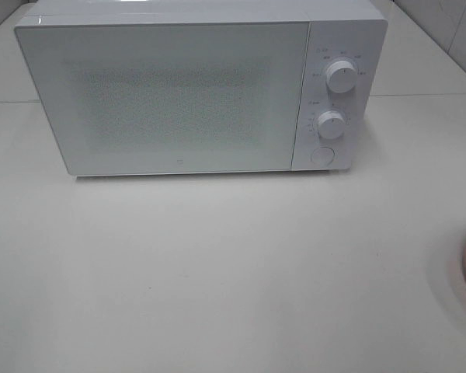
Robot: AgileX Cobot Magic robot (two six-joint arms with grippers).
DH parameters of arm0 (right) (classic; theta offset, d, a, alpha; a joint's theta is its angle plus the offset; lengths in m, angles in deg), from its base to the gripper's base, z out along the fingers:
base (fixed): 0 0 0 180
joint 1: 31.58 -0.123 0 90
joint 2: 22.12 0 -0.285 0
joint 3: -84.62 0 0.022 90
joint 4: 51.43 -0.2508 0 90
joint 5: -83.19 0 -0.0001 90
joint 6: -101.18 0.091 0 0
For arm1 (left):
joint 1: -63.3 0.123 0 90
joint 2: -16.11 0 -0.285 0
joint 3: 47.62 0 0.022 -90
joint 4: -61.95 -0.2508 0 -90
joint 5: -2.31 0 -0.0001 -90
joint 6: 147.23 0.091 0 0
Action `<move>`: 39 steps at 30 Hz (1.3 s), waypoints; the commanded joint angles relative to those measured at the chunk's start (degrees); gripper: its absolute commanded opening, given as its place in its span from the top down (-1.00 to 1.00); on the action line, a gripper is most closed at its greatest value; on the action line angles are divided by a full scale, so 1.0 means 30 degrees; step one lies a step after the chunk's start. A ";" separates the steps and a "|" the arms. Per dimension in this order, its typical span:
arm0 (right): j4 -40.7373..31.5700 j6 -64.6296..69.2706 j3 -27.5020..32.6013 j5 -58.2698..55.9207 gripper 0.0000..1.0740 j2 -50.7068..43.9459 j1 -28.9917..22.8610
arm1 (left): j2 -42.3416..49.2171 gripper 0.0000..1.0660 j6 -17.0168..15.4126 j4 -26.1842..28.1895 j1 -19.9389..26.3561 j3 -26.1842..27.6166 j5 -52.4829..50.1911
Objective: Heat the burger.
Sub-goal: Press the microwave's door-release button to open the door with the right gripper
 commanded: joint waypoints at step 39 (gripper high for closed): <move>-0.0115 0.0000 -0.0420 0.4354 -0.42 0.7047 0.0076 | 0.0191 -0.68 0.0115 0.0095 0.0019 0.0000 -0.0286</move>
